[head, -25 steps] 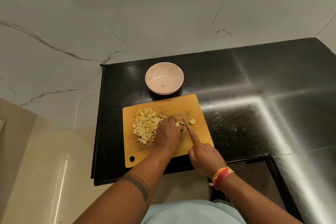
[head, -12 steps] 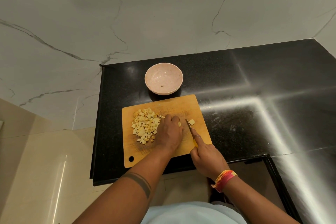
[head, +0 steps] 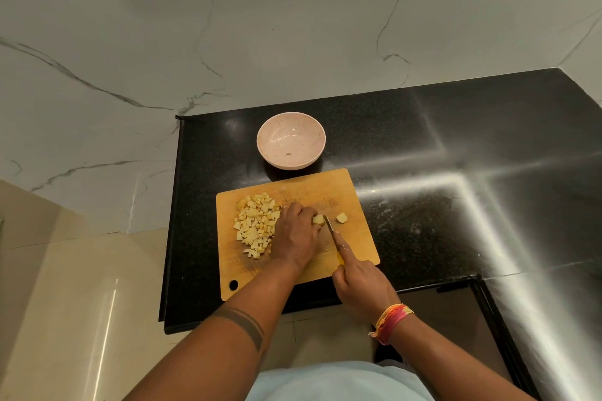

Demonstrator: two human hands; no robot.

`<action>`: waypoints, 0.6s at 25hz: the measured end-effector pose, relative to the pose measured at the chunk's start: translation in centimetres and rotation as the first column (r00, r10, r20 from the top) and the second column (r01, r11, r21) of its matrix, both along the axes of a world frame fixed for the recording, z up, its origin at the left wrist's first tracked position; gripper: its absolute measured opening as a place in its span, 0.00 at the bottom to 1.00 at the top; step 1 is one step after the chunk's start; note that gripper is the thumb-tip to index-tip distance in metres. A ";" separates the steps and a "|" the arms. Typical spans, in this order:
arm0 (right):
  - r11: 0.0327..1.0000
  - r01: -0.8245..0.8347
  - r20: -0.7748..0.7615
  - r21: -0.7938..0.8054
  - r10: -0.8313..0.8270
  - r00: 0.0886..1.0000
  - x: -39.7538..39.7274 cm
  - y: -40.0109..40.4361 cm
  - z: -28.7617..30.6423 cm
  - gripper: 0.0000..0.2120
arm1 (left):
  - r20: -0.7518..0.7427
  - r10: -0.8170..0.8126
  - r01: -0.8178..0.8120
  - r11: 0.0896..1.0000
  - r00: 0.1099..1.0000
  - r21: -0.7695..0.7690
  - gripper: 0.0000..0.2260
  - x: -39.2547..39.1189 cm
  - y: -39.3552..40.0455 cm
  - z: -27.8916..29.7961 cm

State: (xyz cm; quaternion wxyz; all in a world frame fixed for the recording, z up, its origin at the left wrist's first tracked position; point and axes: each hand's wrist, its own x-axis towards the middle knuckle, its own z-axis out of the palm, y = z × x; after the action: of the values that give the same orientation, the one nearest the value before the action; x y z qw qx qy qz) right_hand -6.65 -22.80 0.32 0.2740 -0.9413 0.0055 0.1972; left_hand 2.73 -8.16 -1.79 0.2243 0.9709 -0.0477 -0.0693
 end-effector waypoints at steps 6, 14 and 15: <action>0.999 0.008 0.048 -0.051 -0.006 0.999 0.4 0.6 -0.1 0.38 | 0.001 0.030 -0.030 0.999 1.000 0.039 0.16 0.0 0.0 0.0; 0.989 -0.060 0.015 -0.139 0.063 0.998 1.7 1.5 -0.9 0.37 | -0.004 0.066 -0.066 0.997 0.998 0.048 0.13 0.3 -0.6 0.2; 0.986 -0.072 0.013 -0.151 0.075 0.997 1.5 1.4 -1.1 0.37 | -0.005 0.073 -0.072 0.996 0.997 0.052 0.12 0.4 -0.6 0.2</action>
State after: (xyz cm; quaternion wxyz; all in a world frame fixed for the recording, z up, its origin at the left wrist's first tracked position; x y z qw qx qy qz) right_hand -5.17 -21.37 -0.75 0.1949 -0.9605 -0.0171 0.1977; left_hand 3.15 -8.78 -1.62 0.2016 0.9772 -0.0099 -0.0657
